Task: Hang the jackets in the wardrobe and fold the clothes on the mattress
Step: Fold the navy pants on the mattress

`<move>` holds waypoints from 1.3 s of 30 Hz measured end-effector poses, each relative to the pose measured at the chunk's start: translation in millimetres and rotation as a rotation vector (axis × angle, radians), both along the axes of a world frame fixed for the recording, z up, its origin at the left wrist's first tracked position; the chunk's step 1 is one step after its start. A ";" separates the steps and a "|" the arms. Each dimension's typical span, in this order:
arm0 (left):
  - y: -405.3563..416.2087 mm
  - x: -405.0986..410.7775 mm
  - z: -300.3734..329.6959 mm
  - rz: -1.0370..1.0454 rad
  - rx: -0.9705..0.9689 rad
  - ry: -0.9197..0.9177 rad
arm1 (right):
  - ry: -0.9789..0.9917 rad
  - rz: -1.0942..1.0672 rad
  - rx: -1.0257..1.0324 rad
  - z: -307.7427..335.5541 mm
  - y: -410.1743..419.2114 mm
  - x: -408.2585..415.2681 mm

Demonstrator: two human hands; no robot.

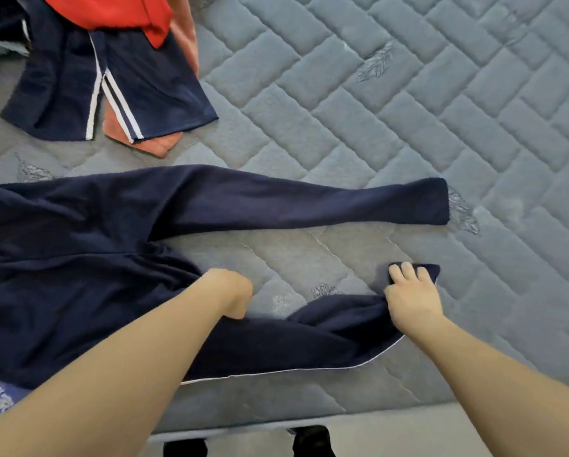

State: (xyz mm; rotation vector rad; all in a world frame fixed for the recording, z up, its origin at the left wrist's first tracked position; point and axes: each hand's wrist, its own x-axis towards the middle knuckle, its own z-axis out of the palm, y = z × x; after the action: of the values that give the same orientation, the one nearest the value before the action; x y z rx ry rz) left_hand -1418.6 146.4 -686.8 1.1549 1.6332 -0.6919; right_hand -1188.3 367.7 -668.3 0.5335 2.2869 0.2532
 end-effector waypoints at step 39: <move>180.6 116.1 -18.2 0.646 0.489 0.010 | 0.853 -1.218 -0.309 -0.5 159.9 140.2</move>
State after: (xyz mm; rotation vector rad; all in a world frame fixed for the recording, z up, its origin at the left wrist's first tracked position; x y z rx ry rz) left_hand -1302.6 327.0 -705.0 0.8534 2.0958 0.1244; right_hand -1048.1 527.6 -668.8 1.9663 2.1647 -1.0719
